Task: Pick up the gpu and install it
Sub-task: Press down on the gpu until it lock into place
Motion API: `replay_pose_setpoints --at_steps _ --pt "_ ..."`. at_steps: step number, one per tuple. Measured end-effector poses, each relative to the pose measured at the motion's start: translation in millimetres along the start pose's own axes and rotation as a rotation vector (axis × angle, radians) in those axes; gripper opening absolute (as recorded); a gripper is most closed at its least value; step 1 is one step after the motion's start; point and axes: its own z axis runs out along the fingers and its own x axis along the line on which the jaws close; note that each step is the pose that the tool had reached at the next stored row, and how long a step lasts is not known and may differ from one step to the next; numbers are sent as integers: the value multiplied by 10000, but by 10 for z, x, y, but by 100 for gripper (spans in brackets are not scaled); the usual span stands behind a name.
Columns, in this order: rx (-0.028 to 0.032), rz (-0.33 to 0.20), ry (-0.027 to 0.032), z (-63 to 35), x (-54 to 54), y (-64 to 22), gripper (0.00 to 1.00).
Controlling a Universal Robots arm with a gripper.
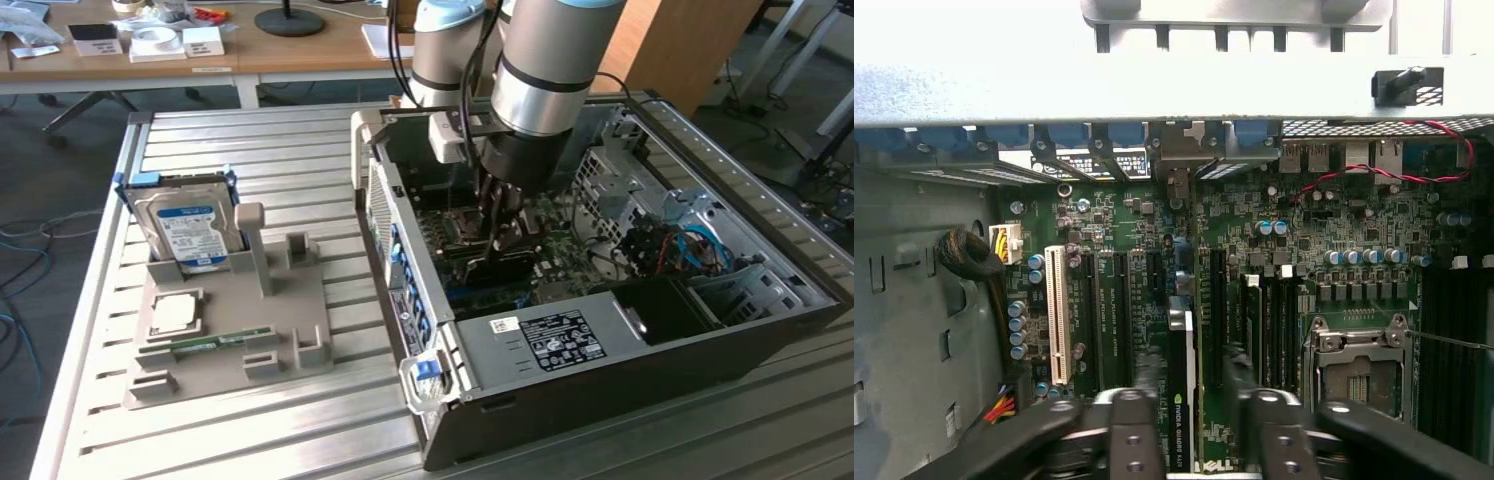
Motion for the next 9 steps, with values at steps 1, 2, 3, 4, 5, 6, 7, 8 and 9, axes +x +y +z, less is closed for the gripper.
replay_pose_setpoints --at_steps 1,2,3,4,5,6,7,8,9 --pt "0 0 1 0 0 0 38" --pt "-1 0 0 0 0 0 32" --pt "0 0 0 0 0 0 26" --pt "-1 0 1 0 0 0 26" --pt "0 0 1 0 0 0 20" --pt "0 0 0 0 0 0 14" --pt "0 0 0 0 0 0 14" --pt "0 0 0 0 0 0 11" --pt "0 0 0 0 0 0 11"
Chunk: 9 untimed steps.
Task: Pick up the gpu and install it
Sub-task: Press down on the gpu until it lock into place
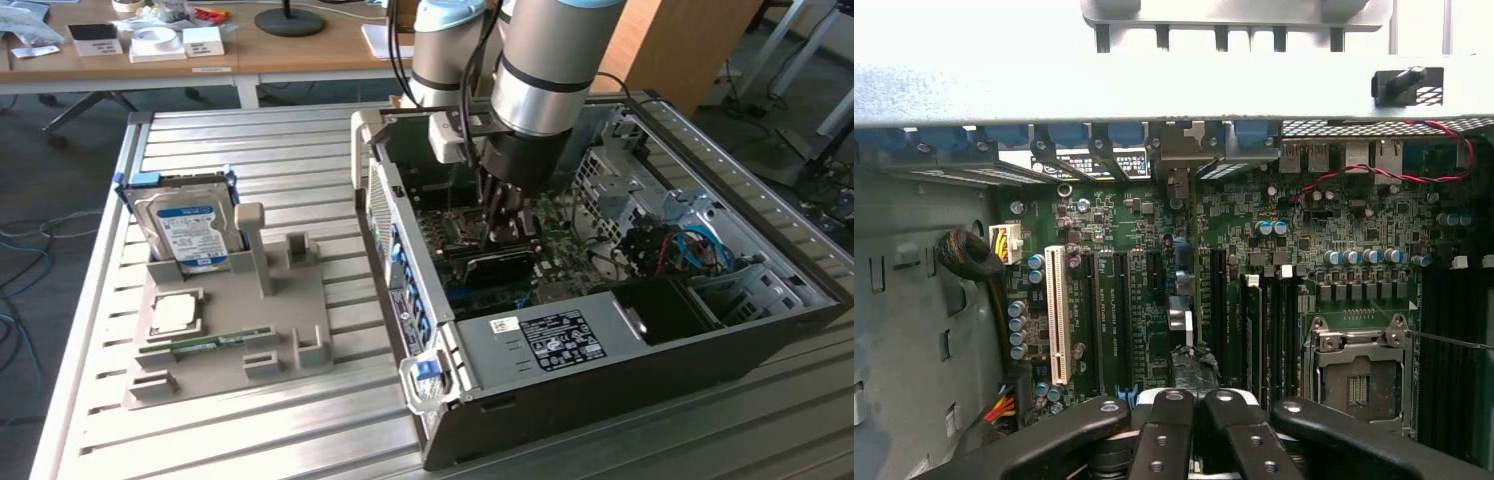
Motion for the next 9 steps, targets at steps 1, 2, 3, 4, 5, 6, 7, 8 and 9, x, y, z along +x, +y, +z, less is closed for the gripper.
replay_pose_setpoints --at_steps 1,2,3,4,5,6,7,8,9 --pt "0 0 0 0 0 0 11" --pt "0 0 0 0 0 0 11" --pt "-1 0 0 0 0 0 11" --pt "-1 0 0 0 0 0 11" --pt "0 0 0 0 0 0 11" --pt "-1 -2 1 0 0 -4 11" --pt "-5 -3 1 -1 -1 -18 11" --pt "-9 0 2 0 -2 -34 11" --pt "-11 0 1 0 -2 -44 11"
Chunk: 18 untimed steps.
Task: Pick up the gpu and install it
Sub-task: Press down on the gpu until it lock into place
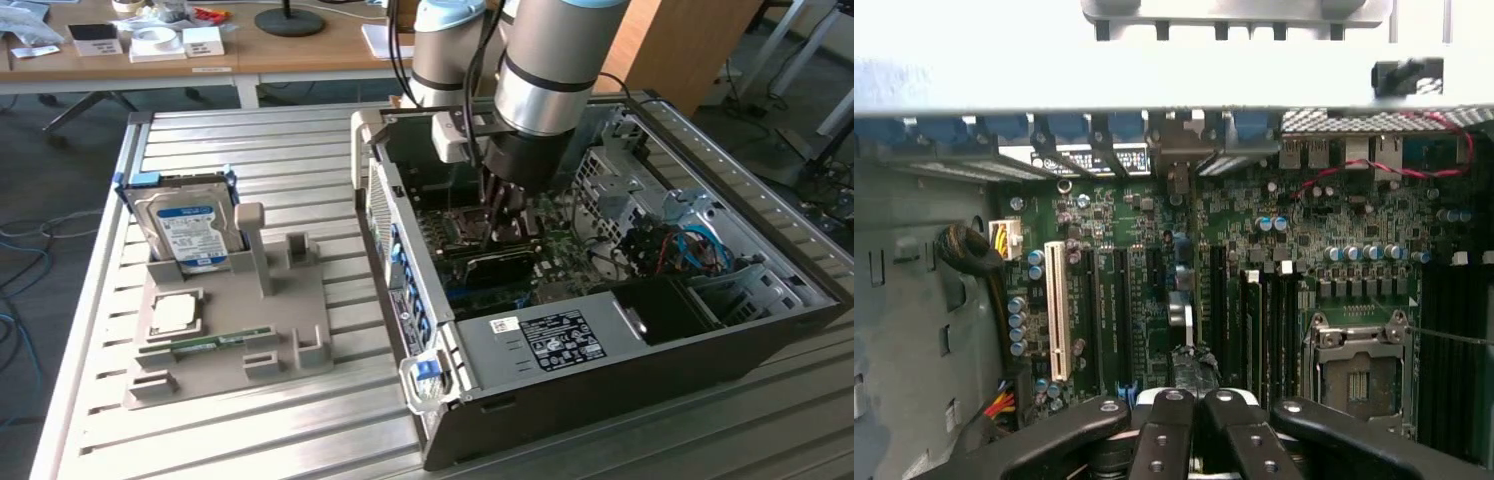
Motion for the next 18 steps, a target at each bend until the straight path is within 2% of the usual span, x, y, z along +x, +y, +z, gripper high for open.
replay_pose_setpoints --at_steps 6,11,18 --pt "1 0 -2 31 -90 3 11" --pt "-1 3 1 69 -91 -41 11" --pt "-1 2 2 129 -88 -42 11"
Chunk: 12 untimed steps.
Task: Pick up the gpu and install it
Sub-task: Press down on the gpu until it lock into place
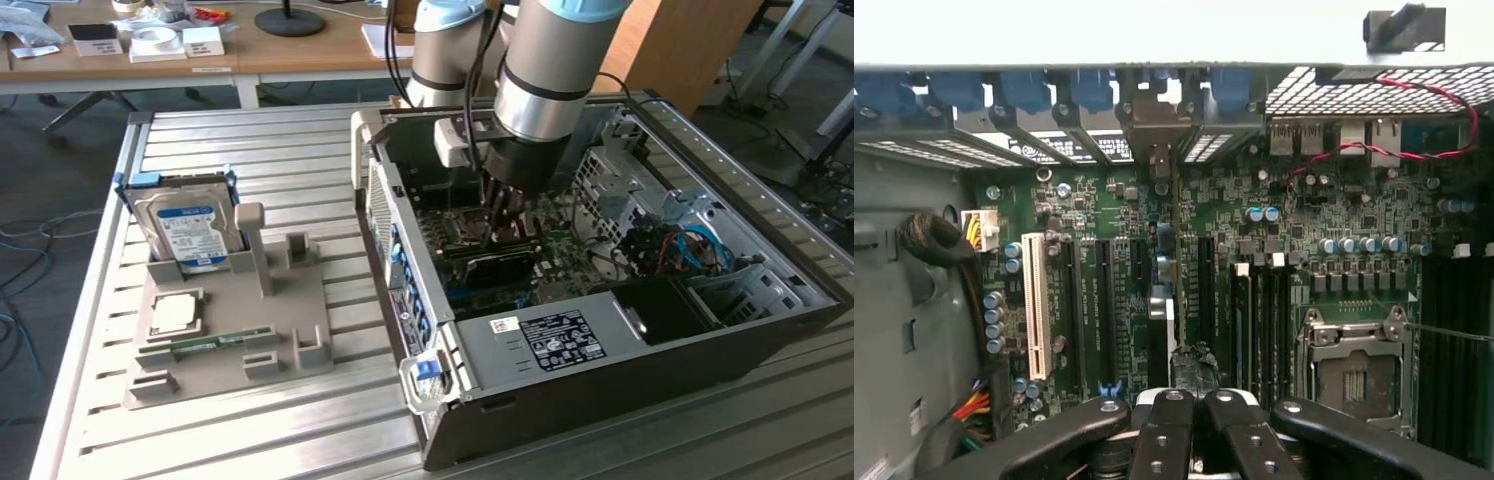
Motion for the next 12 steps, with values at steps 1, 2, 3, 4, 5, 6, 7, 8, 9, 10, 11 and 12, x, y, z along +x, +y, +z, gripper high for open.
replay_pose_setpoints --at_steps 1,2,3,4,5,6,7,8,9,10,11,12 --pt "0 0 0 0 0 0 11" --pt "0 0 -1 0 0 0 11" --pt "1 0 -1 2 0 1 11" --pt "2 0 -4 10 0 3 11" --pt "1 -1 -2 18 1 4 11" --pt "1 -2 -1 28 1 5 11" --pt "0 -1 -2 43 1 5 11" --pt "1 0 -1 57 2 6 11" --pt "1 0 -1 63 2 6 11" --pt "0 0 0 62 2 6 11" --pt "1 0 0 62 2 6 11" --pt "0 0 0 62 2 6 11"
